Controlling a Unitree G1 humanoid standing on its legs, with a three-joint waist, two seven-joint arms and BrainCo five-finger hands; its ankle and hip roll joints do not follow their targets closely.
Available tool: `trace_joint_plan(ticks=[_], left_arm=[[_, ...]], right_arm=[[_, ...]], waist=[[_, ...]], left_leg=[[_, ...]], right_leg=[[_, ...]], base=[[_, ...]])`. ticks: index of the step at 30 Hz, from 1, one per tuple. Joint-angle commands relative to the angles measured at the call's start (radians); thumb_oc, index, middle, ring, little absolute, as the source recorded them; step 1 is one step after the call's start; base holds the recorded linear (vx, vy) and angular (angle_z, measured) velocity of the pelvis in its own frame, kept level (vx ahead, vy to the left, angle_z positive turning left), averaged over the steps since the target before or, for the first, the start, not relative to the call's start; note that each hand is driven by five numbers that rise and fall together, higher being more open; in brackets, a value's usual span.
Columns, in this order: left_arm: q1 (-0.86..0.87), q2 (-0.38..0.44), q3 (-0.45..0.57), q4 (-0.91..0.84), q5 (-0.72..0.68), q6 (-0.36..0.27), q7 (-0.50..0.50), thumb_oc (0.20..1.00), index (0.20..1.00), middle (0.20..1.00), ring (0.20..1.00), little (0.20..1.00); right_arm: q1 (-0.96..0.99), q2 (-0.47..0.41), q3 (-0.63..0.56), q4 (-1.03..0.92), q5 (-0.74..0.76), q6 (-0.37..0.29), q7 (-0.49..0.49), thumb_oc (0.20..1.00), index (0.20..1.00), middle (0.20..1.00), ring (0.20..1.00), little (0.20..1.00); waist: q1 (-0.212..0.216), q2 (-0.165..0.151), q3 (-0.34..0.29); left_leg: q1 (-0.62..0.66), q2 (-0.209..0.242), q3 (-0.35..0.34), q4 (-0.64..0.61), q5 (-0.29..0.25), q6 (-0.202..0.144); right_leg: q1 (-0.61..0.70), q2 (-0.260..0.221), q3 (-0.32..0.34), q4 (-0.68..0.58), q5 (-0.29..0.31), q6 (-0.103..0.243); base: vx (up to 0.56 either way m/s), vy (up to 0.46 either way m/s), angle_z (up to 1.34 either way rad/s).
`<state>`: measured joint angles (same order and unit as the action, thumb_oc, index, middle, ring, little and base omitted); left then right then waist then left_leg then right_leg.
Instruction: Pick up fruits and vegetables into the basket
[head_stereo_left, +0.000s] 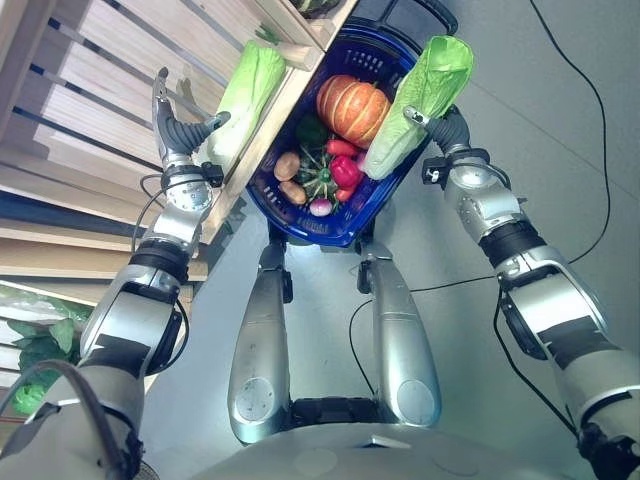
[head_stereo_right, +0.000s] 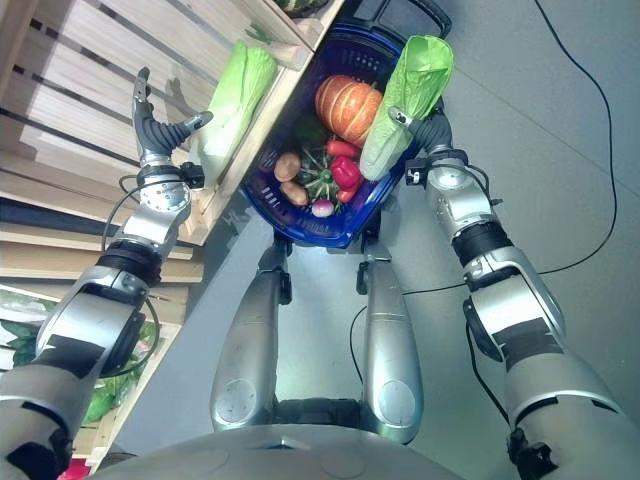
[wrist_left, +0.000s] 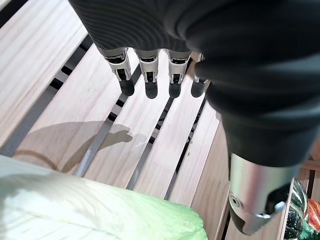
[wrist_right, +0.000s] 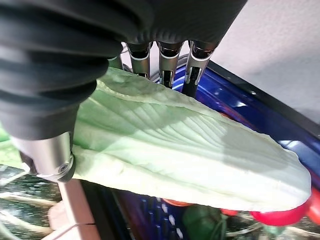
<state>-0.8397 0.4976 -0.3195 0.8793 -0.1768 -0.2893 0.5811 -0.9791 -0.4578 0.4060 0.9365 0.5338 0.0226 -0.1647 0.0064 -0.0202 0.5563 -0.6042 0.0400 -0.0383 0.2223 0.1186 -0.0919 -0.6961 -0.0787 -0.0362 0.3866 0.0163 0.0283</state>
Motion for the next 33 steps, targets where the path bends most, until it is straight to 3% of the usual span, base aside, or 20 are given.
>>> trace_joint_plan(ticks=[1,11,18,33], left_arm=[[-0.033,0.002,-0.006,0.026,-0.021,-0.063,0.001,1.0,1.0,1.0,1.0,1.0],[-0.075,-0.02,-0.037,0.06,-0.024,-0.079,-0.014,1.0,1.0,1.0,1.0,1.0],[-0.077,-0.043,-0.047,0.051,-0.024,-0.081,0.004,1.0,1.0,1.0,1.0,1.0],[-0.068,-0.082,-0.054,0.035,-0.023,-0.099,0.041,1.0,1.0,1.0,1.0,1.0]], right_arm=[[-0.048,-0.022,-0.002,0.038,0.012,-0.024,0.041,0.2,0.2,0.2,0.2,0.2],[-0.143,0.016,0.009,0.26,0.042,0.012,0.121,0.2,0.2,0.2,0.2,0.2],[-0.155,0.045,-0.002,0.303,0.122,0.067,0.128,0.2,0.2,0.2,0.2,0.2],[-0.158,0.065,-0.041,0.372,0.206,0.121,0.14,0.2,0.2,0.2,0.2,0.2]], waist=[[0.001,0.062,-0.036],[0.03,0.077,-0.036],[0.037,0.089,-0.036],[0.04,0.114,-0.036]], left_leg=[[-0.061,-0.064,0.028,0.109,-0.106,0.02],[-0.087,-0.075,0.014,0.121,-0.104,0.025],[-0.097,-0.083,0.011,0.123,-0.102,0.028],[-0.122,-0.089,0.011,0.13,-0.097,0.028]], right_leg=[[0.007,0.022,-0.069,0.018,-0.057,0.026],[-0.016,0.022,-0.082,0.036,-0.062,0.021],[-0.029,0.025,-0.082,0.044,-0.066,0.017],[-0.059,0.02,-0.076,0.056,-0.066,0.015]], base=[[0.01,-0.026,0.04],[0.0,-0.02,0.06],[0.0,-0.001,0.01],[0.0,0.0,0.0]])
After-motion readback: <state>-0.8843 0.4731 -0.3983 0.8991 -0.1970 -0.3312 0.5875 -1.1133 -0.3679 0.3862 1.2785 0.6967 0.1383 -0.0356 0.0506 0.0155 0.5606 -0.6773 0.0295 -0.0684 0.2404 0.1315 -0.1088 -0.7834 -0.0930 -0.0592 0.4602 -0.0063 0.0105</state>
